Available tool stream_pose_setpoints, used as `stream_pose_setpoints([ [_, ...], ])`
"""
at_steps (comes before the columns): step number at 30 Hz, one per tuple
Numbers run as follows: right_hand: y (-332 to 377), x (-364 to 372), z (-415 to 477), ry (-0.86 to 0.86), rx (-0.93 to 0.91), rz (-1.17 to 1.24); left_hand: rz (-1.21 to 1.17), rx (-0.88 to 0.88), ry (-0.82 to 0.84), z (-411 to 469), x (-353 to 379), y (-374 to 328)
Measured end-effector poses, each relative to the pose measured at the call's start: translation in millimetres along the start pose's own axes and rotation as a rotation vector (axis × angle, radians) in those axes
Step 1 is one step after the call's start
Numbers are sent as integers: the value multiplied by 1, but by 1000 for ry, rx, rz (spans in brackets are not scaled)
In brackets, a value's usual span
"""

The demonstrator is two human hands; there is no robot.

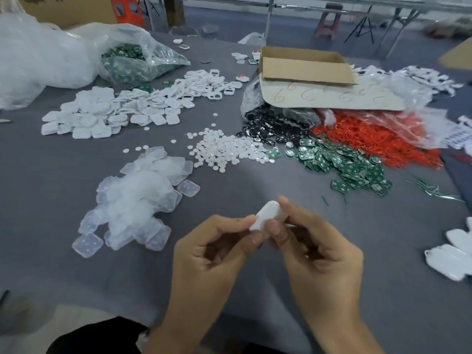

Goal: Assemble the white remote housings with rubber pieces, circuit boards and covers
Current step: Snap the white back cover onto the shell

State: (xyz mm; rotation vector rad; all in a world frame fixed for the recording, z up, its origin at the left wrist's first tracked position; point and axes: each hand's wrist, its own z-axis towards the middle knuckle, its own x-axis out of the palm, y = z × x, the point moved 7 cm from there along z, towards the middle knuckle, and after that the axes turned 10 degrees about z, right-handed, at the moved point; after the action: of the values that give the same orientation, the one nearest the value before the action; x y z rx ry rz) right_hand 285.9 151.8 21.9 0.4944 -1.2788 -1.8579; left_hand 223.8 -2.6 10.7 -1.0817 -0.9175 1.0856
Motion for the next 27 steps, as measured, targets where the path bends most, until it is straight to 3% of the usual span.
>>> stream_pose_setpoints([
  [6, 2, -9, -5, -85, -50, -32, -20, 64, -75, -13, 8, 12],
  [11, -34, -6, -24, -51, 415, 259, 244, 184, -55, -25, 14, 28],
  [14, -48, -17, -22, -49, 484, 250, 326, 104, 30, -29, 21, 47],
  [17, -55, -45, -5, -58, 380, -61, 380, -11, 13, -28, 20, 66],
  [19, -56, -54, 5, 91, 262, -450, 609, -11, -89, -20, 18, 67],
  [21, -62, -50, 8, 306, 150, -745, 846, -16, -88, -6, 25, 69],
  [24, -72, -44, 8, 550, 65, -860, 1045, -94, 0, 7, 35, 78],
  [27, -72, -43, 18, 631, 56, -821, 988, -97, 64, 9, 33, 86],
])
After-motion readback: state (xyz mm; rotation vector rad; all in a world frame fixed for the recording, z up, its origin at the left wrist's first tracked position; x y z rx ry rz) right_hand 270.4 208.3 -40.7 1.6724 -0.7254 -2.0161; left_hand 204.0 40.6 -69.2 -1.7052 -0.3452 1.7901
